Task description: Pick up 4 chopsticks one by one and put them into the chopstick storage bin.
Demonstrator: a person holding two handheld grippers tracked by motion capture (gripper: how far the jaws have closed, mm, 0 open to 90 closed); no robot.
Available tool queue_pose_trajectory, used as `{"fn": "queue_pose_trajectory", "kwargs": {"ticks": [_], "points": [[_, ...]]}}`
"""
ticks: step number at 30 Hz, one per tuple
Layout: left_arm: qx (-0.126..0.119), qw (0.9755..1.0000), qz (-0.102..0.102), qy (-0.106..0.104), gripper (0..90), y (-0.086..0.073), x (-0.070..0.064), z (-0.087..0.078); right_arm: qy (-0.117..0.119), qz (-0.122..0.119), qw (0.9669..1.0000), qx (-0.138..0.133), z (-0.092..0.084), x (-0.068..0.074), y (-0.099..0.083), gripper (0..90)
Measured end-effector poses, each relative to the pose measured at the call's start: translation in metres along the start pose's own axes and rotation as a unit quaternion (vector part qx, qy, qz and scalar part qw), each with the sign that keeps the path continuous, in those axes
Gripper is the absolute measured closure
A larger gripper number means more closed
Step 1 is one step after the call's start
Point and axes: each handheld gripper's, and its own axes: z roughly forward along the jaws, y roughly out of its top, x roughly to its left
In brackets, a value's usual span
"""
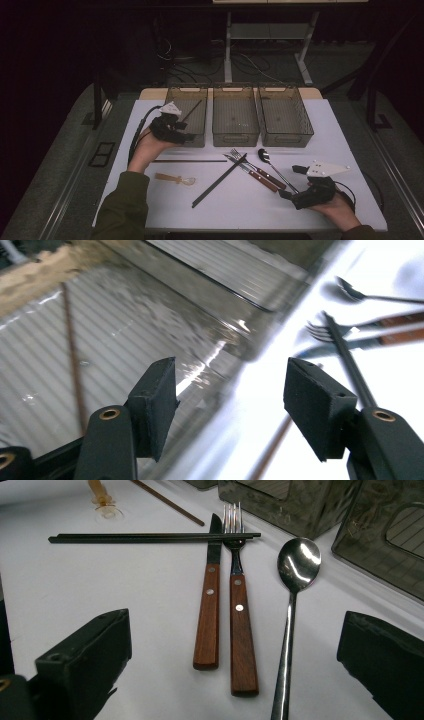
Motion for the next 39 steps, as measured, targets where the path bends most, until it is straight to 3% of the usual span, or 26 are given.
{"fn": "queue_pose_trajectory", "kwargs": {"ticks": [6,12,16,20,27,39], "points": [[0.017,0.9996,0.022,-0.01,49.6,-0.027,-0.012,0.004,-0.002,0.001,1.0,0.0,0.0,0.0,0.0,1.2],[0.035,0.9982,0.042,-0.024,63.5,-0.049,-0.013,0.006,-0.002,-0.002,1.0,0.004,0.001,0.0,-0.001,1.2],[0.041,0.9978,0.041,-0.032,68.1,-0.059,-0.01,0.009,-0.007,-0.003,1.0,0.004,0.0,0.0,-0.001,1.2],[0.05,0.9969,0.051,-0.033,70.8,-0.063,-0.007,0.014,-0.008,-0.002,1.0,0.005,0.0,0.0,-0.002,1.2],[0.064,0.9957,0.05,-0.043,72.0,-0.068,-0.002,0.026,-0.006,-0.001,1.0,0.006,0.0,-0.001,-0.002,1.2],[0.06,0.9954,0.05,-0.056,78.0,-0.071,0.004,0.03,-0.005,-0.001,1.0,0.006,0.001,0.0,-0.002,1.2]]}}
